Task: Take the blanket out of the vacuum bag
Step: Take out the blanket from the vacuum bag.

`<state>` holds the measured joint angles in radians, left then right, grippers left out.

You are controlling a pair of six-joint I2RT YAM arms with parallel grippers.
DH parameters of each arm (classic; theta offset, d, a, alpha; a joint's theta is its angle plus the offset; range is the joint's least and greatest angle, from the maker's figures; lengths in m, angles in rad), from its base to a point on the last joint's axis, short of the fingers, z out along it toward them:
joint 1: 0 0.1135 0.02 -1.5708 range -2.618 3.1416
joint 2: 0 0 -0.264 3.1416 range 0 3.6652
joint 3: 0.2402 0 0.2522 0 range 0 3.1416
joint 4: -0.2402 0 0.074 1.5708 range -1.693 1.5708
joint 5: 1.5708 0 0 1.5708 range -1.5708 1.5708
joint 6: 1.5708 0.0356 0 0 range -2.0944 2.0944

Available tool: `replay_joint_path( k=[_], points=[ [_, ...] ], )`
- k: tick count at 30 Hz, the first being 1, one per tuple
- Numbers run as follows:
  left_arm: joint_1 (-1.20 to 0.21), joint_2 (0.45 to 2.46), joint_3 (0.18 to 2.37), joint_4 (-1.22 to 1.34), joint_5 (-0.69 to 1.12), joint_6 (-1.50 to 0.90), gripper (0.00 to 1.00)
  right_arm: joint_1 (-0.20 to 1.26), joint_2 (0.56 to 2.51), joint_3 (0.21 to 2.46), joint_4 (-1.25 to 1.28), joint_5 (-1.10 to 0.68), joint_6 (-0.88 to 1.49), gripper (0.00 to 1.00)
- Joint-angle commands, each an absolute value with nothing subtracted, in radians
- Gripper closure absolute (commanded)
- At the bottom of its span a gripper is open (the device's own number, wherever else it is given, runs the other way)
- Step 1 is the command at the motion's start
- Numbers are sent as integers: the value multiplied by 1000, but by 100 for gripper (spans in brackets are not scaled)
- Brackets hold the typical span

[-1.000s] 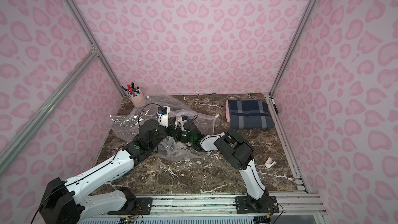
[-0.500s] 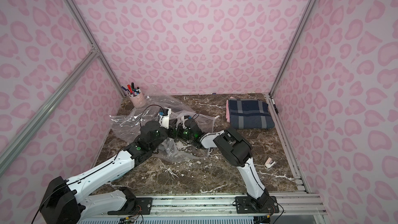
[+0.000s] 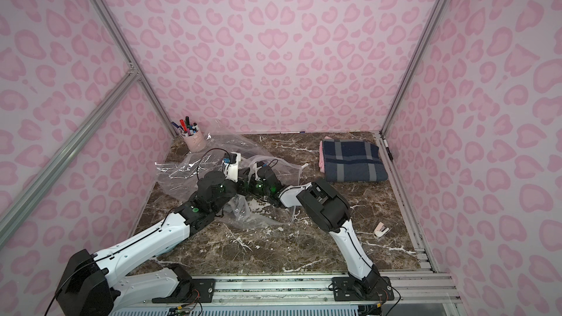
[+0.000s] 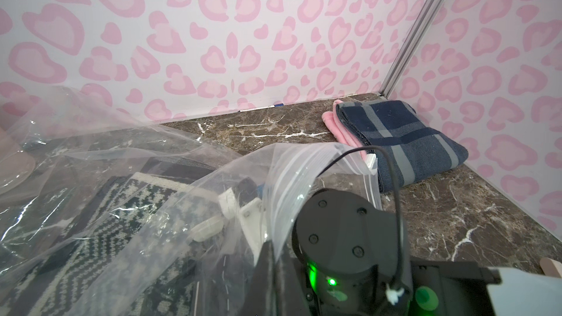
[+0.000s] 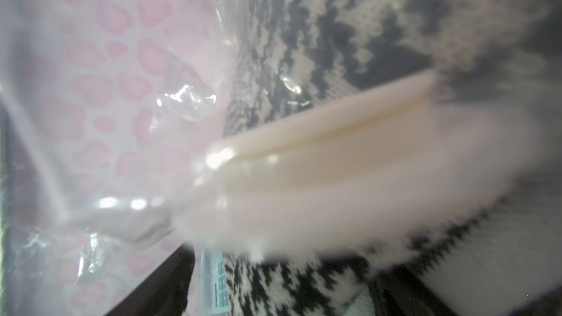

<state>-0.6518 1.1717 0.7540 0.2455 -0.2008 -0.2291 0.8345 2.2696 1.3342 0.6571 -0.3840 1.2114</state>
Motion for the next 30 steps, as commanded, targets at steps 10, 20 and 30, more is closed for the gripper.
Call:
replay_joint_path(
  k=[10,20,30],
  points=[
    [-651,1178,751,262,-191,-238,96,833,2272,1353,689,-401,1221,13],
    [-652,1183,765,261,-172,-247,96,857,2349,1423,687,-413,1224,28],
    [-652,1178,757,258,-181,-248,96,843,2358,1476,638,-432,1176,69]
  ],
)
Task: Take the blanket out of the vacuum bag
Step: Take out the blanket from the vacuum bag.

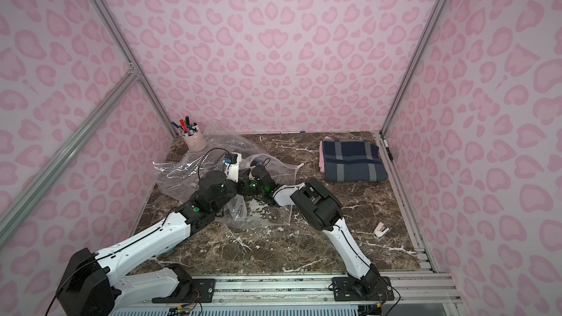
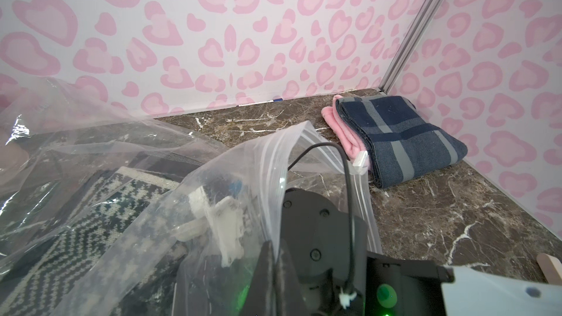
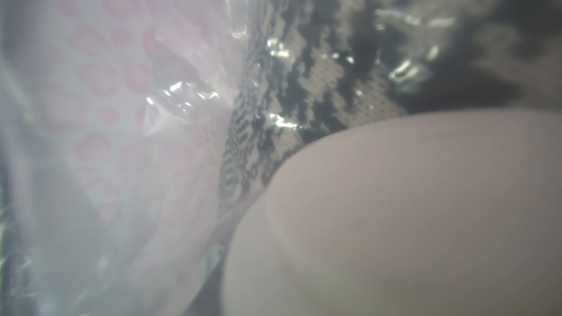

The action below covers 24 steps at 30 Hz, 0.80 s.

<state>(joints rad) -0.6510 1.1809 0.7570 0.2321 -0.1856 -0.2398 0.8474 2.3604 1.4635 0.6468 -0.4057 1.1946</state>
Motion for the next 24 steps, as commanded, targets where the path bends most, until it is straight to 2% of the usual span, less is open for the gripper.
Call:
replay_joint_path(
  k=[1,3,4,12,18,24],
  points=[
    [-652,1177,756,258,-181,-249,96,842,2357,1479,629,-433,1168,76],
    [-652,1168,748,265,-179,-255,96,839,2350,1487,603,-433,1148,96],
    [-652,1163,743,271,-178,-255,96,835,2347,1488,594,-433,1142,100],
    [-652,1174,760,257,-272,-233,96,834,2259,1418,599,-453,1179,100],
    [-647,1236,796,280,-397,-229,96,862,2148,1398,429,-420,1124,100],
    [-625,1288,826,304,-423,-215,96,868,2069,1287,413,-398,1096,100]
  ],
)
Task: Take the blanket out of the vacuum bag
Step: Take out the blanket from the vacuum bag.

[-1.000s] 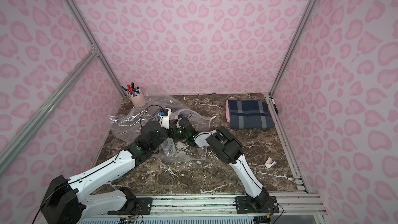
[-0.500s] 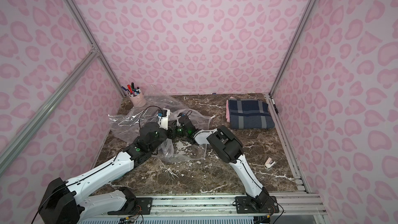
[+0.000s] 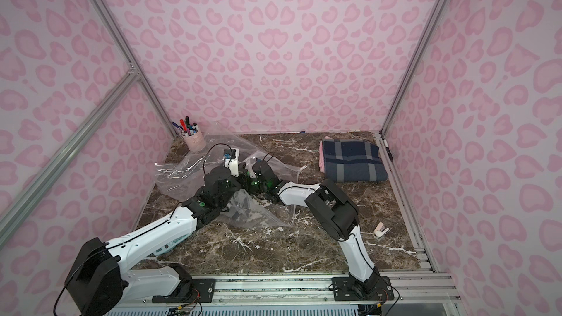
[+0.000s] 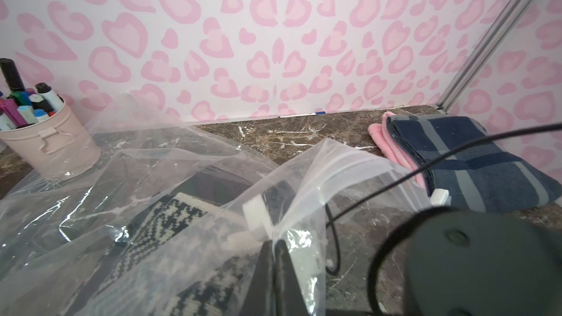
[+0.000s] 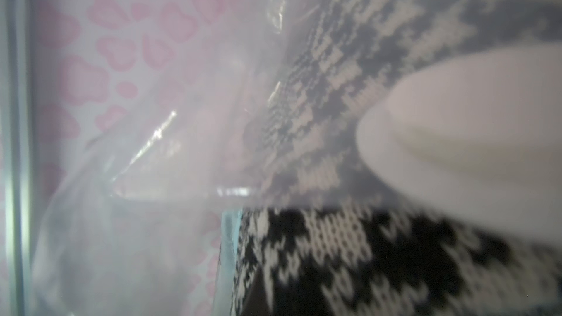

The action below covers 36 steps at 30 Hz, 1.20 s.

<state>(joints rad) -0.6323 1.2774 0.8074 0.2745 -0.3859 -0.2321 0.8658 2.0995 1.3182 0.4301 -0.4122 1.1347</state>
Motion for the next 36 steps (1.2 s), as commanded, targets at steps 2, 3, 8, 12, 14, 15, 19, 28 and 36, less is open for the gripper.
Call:
replay_joint_path(
  k=[2,3,8,12,14,15,19,28,36],
  points=[
    [-621,1288,823,301,-429,-212,96,864,2031,1254,395,-381,1064,100],
    [-620,1286,820,301,-433,-212,96,864,2014,1241,389,-378,1048,100],
    [-608,1269,784,298,-444,-213,96,863,1905,1172,296,-331,930,100],
    [-604,1262,758,296,-445,-220,96,837,1789,1080,219,-245,881,100],
    [-603,1265,754,289,-446,-224,96,815,1731,1030,198,-217,882,100],
    [-602,1266,753,286,-445,-225,96,799,1700,1007,182,-207,887,100],
    [-602,1275,743,285,-423,-238,96,755,1565,935,128,-148,879,100],
    [-601,1342,725,315,-379,-279,96,627,1315,891,41,-178,914,100],
    [-601,1331,715,313,-405,-267,96,515,1149,882,-148,-186,923,100]
  ],
)
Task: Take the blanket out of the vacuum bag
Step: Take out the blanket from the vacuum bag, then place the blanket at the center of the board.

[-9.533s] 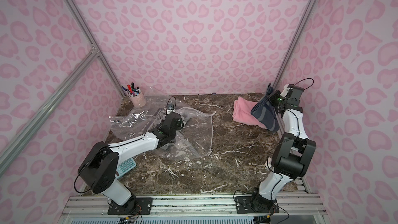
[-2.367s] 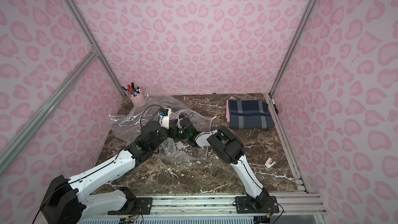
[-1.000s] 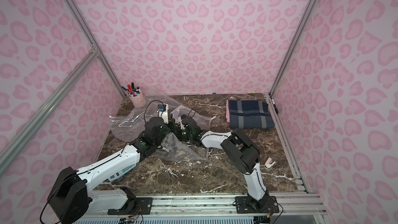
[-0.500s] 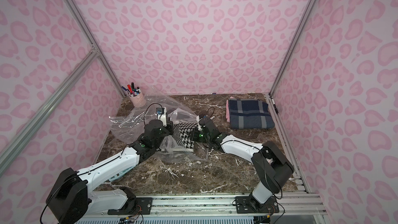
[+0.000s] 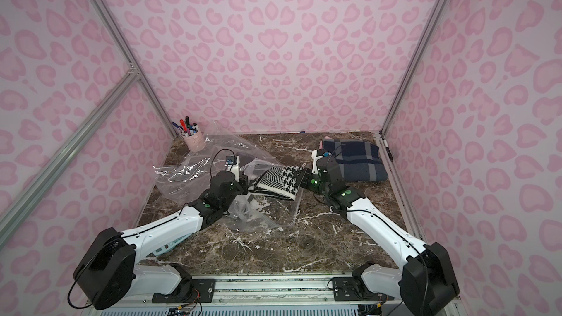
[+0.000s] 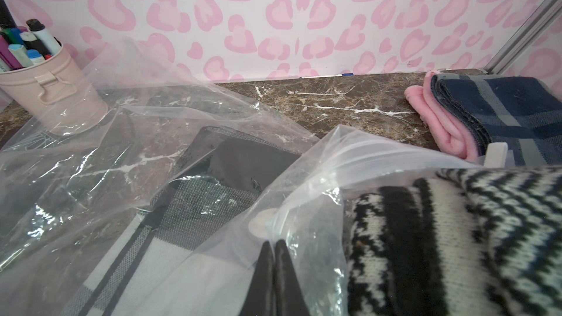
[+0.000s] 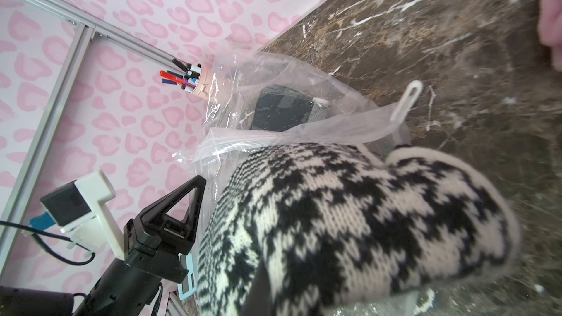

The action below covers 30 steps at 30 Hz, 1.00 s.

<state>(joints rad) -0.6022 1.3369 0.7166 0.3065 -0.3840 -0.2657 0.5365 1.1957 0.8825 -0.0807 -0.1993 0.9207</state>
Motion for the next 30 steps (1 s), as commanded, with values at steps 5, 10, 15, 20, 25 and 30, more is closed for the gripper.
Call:
replay_joint_path(
  k=[5,10,15,20,25,30],
  points=[
    [-591,1350,746,275,-463,-292,96,461,1009,886,-225,-97,911,100],
    [-589,1339,736,298,-469,-312,96,389,947,938,-360,-41,841,100],
    [-589,1345,746,292,-470,-311,96,385,933,926,-444,52,809,100],
    [-588,1351,750,292,-460,-311,96,385,932,848,-468,72,830,100],
    [-588,1360,746,296,-457,-314,96,417,906,632,-384,0,964,100],
    [-588,1370,752,298,-445,-316,96,492,874,437,-359,18,1132,100]
  ],
)
